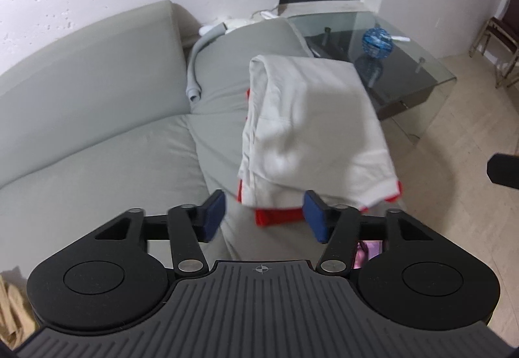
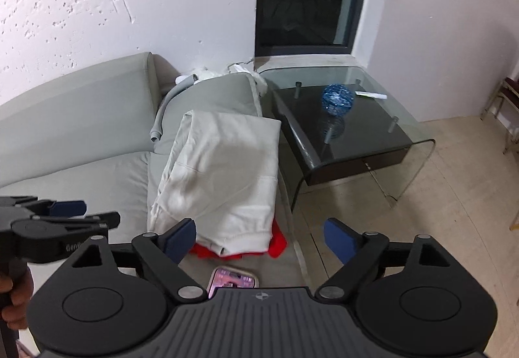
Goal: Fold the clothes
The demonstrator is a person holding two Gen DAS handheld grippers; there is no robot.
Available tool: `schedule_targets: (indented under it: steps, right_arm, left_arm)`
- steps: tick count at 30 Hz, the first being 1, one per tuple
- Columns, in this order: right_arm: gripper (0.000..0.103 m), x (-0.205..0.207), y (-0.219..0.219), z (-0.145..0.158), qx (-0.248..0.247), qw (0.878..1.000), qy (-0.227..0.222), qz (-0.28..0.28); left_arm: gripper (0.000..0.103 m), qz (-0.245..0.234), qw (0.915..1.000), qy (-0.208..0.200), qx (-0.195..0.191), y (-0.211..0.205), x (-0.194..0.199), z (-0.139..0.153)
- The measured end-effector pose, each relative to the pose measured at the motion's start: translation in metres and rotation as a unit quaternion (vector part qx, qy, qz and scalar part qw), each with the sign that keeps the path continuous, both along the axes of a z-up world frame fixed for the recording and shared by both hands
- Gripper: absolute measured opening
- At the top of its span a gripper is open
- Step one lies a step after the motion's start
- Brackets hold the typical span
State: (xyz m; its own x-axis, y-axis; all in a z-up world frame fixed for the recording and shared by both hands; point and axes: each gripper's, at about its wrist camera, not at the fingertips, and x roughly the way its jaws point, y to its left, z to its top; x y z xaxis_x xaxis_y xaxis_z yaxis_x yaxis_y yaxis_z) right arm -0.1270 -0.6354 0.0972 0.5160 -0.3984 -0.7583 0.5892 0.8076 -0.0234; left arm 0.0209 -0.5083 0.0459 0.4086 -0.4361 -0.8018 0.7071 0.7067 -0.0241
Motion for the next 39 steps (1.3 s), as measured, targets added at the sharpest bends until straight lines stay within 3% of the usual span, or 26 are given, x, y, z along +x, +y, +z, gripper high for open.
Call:
schedule_targets:
  steps: [9, 12, 23, 39]
  right_arm:
    - [0.092, -0.028, 0.038, 0.037, -0.02, 1.0, -0.007, 0.011]
    - [0.092, -0.03, 0.05, 0.041, -0.028, 0.999, -0.005, 0.017]
    - [0.093, -0.036, 0.065, 0.044, -0.026, 0.999, -0.001, 0.033]
    - [0.093, -0.03, 0.056, 0.027, 0.0, 1.0, 0.002, 0.029]
  left_arm:
    - [0.068, -0.003, 0.9996, -0.018, -0.023, 0.042, -0.036, 0.042]
    - [0.074, -0.003, 0.9995, -0.02, -0.025, 0.047, -0.042, 0.043]
    - [0.074, 0.008, 0.9994, -0.015, -0.031, 0.051, -0.043, 0.052]
    - [0.074, 0.007, 0.9999, -0.006, -0.013, 0.042, -0.041, 0.038]
